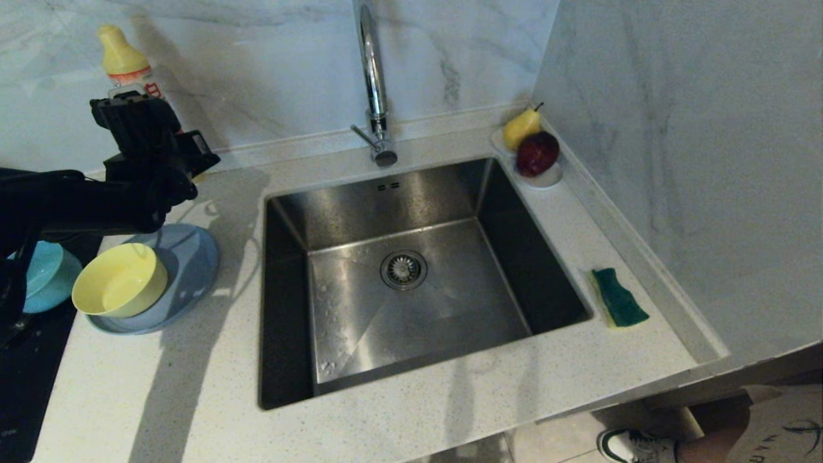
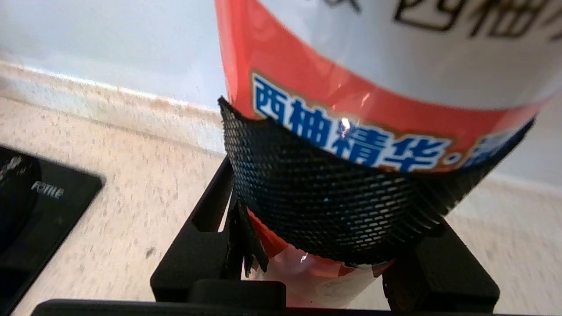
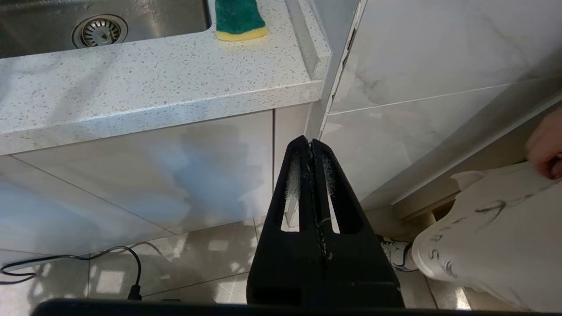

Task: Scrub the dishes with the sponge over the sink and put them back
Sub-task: Place the dish soap on the table

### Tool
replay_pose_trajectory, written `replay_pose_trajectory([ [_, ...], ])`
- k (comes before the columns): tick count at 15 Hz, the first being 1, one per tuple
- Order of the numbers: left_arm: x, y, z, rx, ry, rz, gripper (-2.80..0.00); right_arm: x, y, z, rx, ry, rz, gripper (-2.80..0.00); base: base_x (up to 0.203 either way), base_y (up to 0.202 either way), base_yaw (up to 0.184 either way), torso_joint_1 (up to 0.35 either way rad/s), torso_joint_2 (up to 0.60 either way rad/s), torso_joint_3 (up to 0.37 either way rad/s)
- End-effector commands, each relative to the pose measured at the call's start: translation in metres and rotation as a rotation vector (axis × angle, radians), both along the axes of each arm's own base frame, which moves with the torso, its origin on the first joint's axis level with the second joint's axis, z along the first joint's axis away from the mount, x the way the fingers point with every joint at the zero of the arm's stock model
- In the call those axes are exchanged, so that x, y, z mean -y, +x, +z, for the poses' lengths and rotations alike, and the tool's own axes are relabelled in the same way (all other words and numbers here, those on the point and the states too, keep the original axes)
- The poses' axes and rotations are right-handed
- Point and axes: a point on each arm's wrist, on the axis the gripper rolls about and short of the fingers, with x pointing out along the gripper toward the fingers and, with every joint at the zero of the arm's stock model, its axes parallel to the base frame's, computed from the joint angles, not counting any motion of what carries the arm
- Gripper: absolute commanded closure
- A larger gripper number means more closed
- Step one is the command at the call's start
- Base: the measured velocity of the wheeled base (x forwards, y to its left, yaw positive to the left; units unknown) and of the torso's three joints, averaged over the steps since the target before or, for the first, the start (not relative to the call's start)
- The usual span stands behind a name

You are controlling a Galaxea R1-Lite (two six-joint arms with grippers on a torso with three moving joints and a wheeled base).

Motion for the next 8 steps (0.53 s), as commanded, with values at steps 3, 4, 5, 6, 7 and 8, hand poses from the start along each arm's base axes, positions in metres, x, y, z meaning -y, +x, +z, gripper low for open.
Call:
replay_pose_trajectory([
  [3, -0.003, 0.024, -0.024, 0.000, -0.008, 0.037, 0.00, 0.000, 0.000, 0.000, 0.003, 0.000, 0.000, 0.00, 0.000, 0.000, 0.000, 0.000, 0.00, 0.000],
  [4, -0.003, 0.028, -0.027, 0.005, -0.010, 0.040, 0.00, 0.000, 0.000, 0.000, 0.003, 0.000, 0.000, 0.00, 0.000, 0.000, 0.000, 0.000, 0.00, 0.000],
  [5, -0.004, 0.031, -0.031, 0.004, -0.014, 0.046, 0.00, 0.000, 0.000, 0.000, 0.003, -0.001, 0.000, 0.00, 0.000, 0.000, 0.000, 0.000, 0.00, 0.000],
  [6, -0.004, 0.035, -0.034, 0.008, -0.017, 0.060, 0.00, 0.000, 0.000, 0.000, 0.003, 0.000, 0.000, 0.00, 0.000, 0.000, 0.000, 0.000, 0.00, 0.000],
  [7, -0.004, 0.036, -0.037, 0.013, -0.018, 0.063, 0.00, 0.000, 0.000, 0.000, 0.003, 0.000, 0.000, 0.00, 0.000, 0.000, 0.000, 0.000, 0.00, 0.000],
  [8, -0.005, 0.038, -0.040, 0.021, -0.013, 0.064, 0.00, 0.000, 0.000, 0.000, 0.003, 0.000, 0.000, 0.00, 0.000, 0.000, 0.000, 0.000, 0.00, 0.000],
])
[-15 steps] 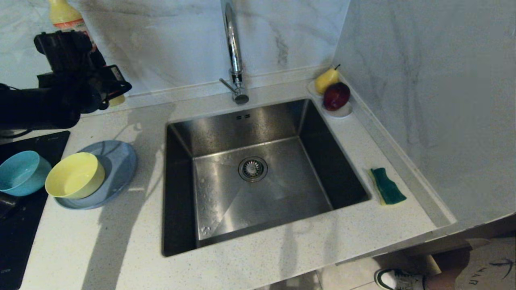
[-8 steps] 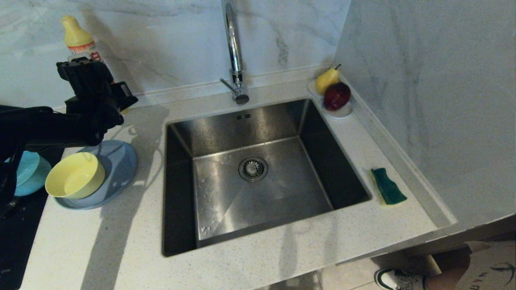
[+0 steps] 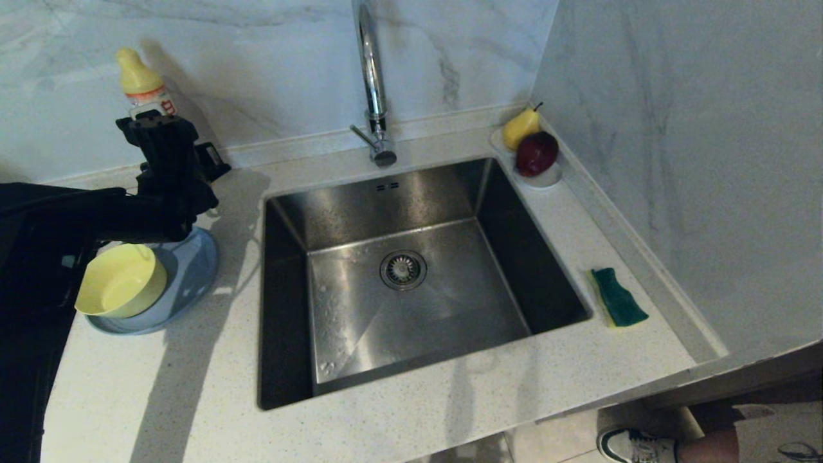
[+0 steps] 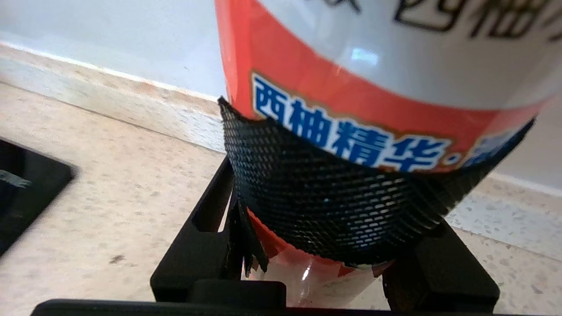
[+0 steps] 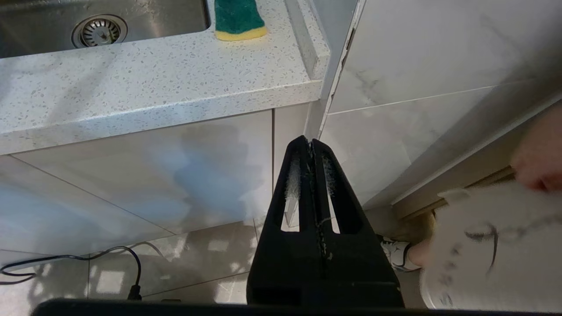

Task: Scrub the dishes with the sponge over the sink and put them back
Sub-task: Place the dish soap on the table

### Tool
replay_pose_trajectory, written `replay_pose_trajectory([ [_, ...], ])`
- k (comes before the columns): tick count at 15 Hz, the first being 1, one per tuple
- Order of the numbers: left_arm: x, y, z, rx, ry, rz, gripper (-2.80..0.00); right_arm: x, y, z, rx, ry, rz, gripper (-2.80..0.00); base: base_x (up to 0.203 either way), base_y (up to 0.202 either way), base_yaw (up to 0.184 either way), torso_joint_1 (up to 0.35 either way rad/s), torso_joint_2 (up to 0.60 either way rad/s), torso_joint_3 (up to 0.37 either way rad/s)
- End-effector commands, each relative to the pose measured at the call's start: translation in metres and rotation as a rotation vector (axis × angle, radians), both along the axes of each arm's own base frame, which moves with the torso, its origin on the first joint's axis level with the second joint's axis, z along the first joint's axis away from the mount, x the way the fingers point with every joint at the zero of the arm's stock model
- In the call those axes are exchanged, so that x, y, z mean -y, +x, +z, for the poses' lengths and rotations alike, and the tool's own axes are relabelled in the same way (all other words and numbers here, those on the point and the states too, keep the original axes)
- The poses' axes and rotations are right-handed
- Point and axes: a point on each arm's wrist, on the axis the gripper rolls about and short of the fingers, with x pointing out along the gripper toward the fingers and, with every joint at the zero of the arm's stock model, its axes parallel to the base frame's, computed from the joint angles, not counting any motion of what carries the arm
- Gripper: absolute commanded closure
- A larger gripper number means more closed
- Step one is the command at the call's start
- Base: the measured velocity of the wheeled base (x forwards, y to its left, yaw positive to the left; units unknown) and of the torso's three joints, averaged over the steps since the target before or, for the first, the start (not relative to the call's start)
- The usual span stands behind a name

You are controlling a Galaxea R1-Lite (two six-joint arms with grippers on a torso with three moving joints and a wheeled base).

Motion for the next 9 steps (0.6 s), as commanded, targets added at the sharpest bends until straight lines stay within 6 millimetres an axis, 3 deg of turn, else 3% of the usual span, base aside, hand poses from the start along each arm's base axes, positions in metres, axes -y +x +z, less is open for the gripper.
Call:
replay_pose_trajectory([
  [1, -0.001, 0.009, -0.015, 0.000, 0.007, 0.007, 0.00, 0.000, 0.000, 0.000, 0.001, 0.000, 0.000, 0.00, 0.000, 0.000, 0.000, 0.000, 0.00, 0.000],
  [9, -0.014, 0.009, -0.018, 0.006, 0.006, 0.031, 0.00, 0.000, 0.000, 0.000, 0.001, 0.000, 0.000, 0.00, 0.000, 0.000, 0.000, 0.000, 0.00, 0.000],
])
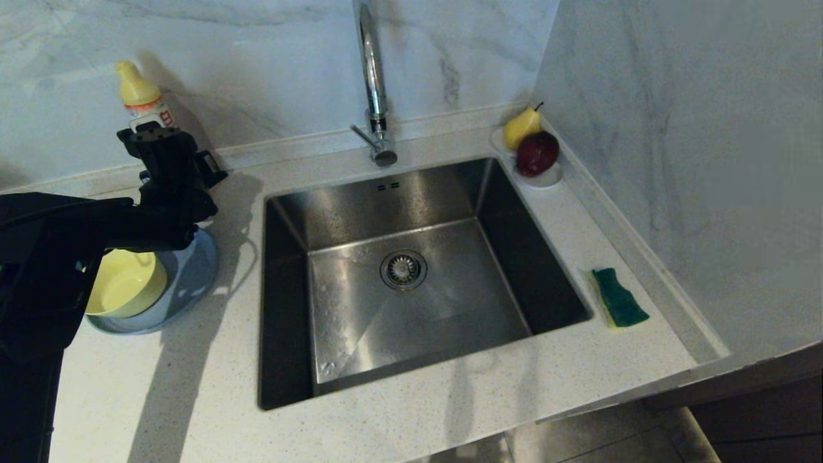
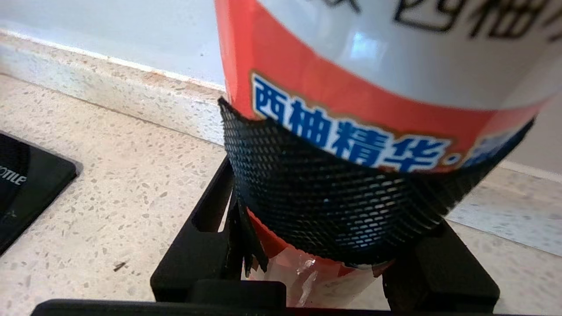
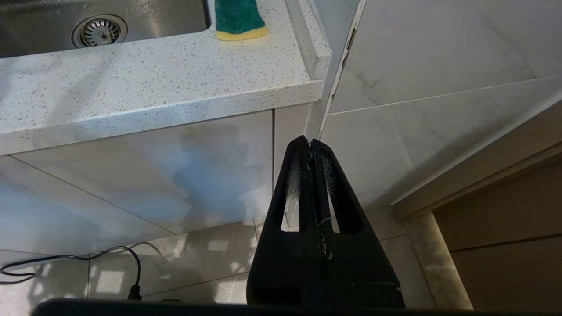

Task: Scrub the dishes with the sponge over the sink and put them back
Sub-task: Place the dish soap on the table

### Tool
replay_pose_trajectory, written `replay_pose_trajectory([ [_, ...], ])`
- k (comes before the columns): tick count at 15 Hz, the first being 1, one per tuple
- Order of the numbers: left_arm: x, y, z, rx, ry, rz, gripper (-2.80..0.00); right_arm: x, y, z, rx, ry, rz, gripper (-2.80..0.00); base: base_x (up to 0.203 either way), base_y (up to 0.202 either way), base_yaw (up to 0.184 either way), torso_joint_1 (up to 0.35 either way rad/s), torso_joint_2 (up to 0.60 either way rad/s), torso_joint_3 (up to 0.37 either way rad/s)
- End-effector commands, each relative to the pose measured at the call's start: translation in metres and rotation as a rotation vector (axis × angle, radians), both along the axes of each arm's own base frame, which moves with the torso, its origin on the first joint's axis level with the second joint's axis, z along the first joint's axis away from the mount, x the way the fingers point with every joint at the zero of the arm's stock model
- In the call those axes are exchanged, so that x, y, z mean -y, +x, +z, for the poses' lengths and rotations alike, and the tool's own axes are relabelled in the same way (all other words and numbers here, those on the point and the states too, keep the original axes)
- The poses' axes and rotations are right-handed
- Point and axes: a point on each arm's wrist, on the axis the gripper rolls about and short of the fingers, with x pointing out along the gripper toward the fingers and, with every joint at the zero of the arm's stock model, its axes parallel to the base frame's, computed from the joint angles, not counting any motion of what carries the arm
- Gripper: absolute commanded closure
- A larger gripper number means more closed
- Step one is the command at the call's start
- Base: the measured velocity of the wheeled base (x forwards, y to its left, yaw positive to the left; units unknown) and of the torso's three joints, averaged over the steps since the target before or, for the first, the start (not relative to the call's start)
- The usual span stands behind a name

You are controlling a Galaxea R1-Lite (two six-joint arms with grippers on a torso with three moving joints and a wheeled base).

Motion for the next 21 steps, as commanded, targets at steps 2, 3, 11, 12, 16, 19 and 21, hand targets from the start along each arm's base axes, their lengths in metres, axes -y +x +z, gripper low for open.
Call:
replay_pose_trajectory([
  [2, -0.004, 0.001, -0.003, -0.003, -0.001, 0.010, 0.00, 0.000, 0.000, 0.000, 0.001, 0.000, 0.001, 0.00, 0.000, 0.000, 0.000, 0.000, 0.00, 0.000],
  [3, -0.004, 0.001, -0.004, -0.005, -0.002, 0.011, 0.00, 0.000, 0.000, 0.000, 0.003, 0.000, 0.001, 0.00, 0.000, 0.000, 0.000, 0.000, 0.00, 0.000],
  [11, -0.007, 0.001, -0.005, -0.006, -0.013, 0.024, -2.80, 0.000, 0.000, 0.000, 0.001, 0.000, 0.001, 0.00, 0.000, 0.000, 0.000, 0.000, 0.00, 0.000],
  [12, -0.008, 0.000, -0.003, -0.002, -0.013, 0.025, -2.80, 0.000, 0.000, 0.000, 0.002, 0.000, 0.001, 0.00, 0.000, 0.000, 0.000, 0.000, 0.00, 0.000],
  [16, -0.007, -0.003, 0.004, 0.014, -0.015, 0.024, -2.80, 0.000, 0.000, 0.000, 0.001, 0.000, 0.001, 0.00, 0.000, 0.000, 0.000, 0.000, 0.00, 0.000],
  [19, -0.006, -0.005, 0.009, 0.028, -0.016, 0.022, -2.80, 0.000, 0.000, 0.000, 0.003, 0.000, 0.001, 0.00, 0.000, 0.000, 0.000, 0.000, 0.00, 0.000],
  [21, -0.006, -0.008, 0.015, 0.039, -0.016, 0.023, -2.80, 0.000, 0.000, 0.000, 0.002, 0.000, 0.001, 0.00, 0.000, 0.000, 0.000, 0.000, 0.00, 0.000],
])
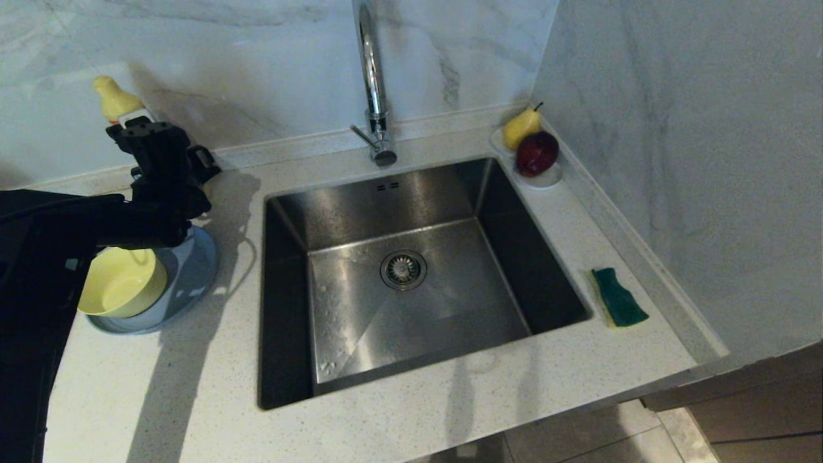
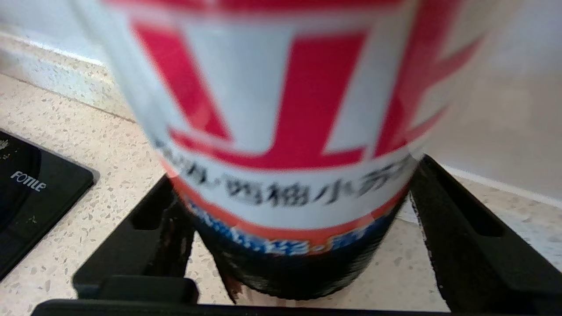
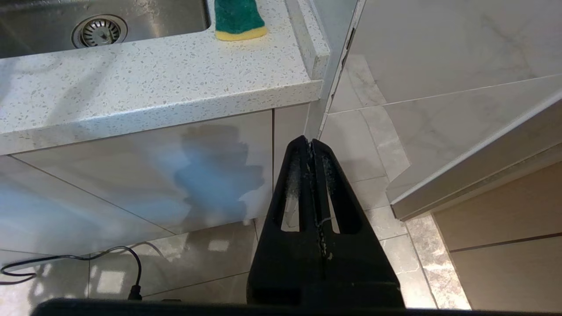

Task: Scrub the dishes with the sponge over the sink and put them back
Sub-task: Place the dish soap on the table

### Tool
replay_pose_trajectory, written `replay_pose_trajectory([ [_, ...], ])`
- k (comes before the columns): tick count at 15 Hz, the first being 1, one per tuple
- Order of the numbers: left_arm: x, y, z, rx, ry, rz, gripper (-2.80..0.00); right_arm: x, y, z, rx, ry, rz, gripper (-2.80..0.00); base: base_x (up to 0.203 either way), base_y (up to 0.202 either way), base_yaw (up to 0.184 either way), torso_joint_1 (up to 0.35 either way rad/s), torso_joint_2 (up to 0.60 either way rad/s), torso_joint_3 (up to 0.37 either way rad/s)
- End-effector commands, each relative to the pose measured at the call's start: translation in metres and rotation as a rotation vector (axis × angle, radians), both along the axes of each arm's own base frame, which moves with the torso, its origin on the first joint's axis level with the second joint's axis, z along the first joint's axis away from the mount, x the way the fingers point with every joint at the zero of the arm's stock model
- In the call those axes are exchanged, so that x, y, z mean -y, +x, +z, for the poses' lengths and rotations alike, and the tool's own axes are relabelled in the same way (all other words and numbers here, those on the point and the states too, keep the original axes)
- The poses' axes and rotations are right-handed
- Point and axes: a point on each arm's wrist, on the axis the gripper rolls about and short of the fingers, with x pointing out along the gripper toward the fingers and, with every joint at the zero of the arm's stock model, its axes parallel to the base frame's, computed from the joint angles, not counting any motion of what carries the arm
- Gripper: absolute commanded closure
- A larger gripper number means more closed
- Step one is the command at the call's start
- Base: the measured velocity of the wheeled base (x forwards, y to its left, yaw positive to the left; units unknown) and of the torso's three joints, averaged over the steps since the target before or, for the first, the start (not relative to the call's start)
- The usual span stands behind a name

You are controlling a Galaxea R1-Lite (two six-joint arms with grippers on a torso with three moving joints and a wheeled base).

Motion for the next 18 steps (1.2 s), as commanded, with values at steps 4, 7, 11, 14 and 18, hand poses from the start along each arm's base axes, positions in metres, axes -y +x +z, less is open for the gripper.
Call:
replay_pose_trajectory([
  [4, 0.002, -0.017, 0.034, 0.062, 0.005, 0.003, -2.80, 0.000, 0.000, 0.000, 0.003, -0.001, 0.000, 0.00, 0.000, 0.000, 0.000, 0.000, 0.00, 0.000],
  [7, 0.003, -0.030, 0.054, 0.086, 0.008, 0.003, -2.80, 0.000, 0.000, 0.000, 0.003, -0.001, 0.000, 0.00, 0.000, 0.000, 0.000, 0.000, 0.00, 0.000],
  [11, 0.006, -0.050, 0.085, 0.123, 0.011, 0.001, -2.80, 0.000, 0.000, 0.000, 0.002, -0.001, 0.000, 0.00, 0.000, 0.000, 0.000, 0.000, 0.00, 0.000],
  [14, 0.009, -0.074, 0.113, 0.173, 0.016, -0.001, -2.80, 0.000, 0.000, 0.000, 0.002, -0.001, 0.001, 0.00, 0.000, 0.000, 0.000, 0.000, 0.00, 0.000],
  [18, 0.013, -0.113, 0.153, 0.227, 0.022, -0.005, -2.80, 0.000, 0.000, 0.000, 0.003, -0.002, 0.000, 0.00, 0.000, 0.000, 0.000, 0.000, 0.00, 0.000],
])
